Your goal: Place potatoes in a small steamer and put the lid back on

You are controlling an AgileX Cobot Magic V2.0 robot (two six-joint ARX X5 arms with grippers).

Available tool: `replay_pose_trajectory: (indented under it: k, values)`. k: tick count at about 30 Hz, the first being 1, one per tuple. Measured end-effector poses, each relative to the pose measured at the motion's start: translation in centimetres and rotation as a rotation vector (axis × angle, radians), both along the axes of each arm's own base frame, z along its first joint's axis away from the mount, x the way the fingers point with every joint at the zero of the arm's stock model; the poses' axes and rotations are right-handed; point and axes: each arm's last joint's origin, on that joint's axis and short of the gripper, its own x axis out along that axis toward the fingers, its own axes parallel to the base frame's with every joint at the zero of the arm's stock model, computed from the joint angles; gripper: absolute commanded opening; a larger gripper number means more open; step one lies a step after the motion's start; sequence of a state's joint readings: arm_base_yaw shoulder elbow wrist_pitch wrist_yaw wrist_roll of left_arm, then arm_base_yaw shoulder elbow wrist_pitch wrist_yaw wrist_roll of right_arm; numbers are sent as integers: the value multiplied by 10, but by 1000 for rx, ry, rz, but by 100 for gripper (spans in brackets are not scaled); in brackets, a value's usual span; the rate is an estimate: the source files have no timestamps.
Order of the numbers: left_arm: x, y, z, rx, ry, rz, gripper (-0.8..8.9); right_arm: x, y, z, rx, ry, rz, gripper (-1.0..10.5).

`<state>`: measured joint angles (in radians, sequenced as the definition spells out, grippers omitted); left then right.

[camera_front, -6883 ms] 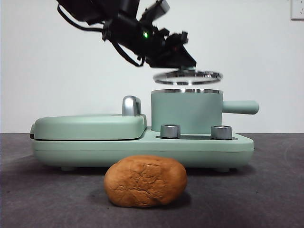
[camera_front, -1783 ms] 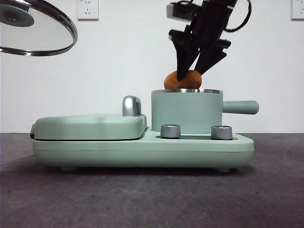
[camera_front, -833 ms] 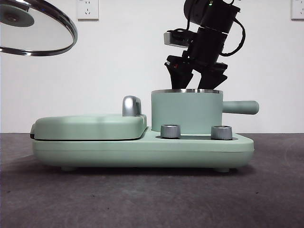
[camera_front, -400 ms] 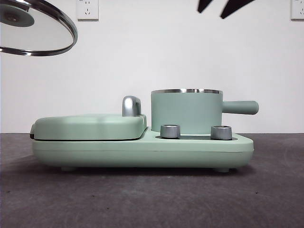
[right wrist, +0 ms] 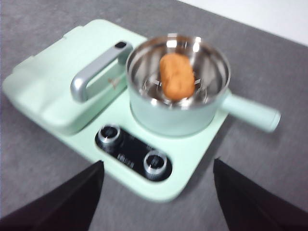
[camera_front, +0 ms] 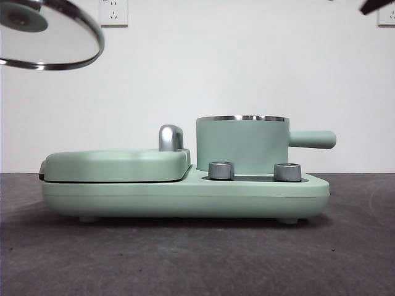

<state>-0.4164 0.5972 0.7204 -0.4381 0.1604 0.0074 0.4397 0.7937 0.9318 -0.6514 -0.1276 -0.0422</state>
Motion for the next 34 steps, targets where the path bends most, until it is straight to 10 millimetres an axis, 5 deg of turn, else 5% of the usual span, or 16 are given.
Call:
replay_pose_trajectory:
  k: [11,27,34]
  values:
    - [33,-19,4,-54,-87,-64,14,-52,-26,-42,-14,-6,-68,323]
    - [117,-89,-25,-86,-140,-174,14,-57,-29,-45,-33,6,-87,323]
    - [156,-122,-20,-52,-145,-206,14,-57,-29,-45,-50,-4,-79,323]
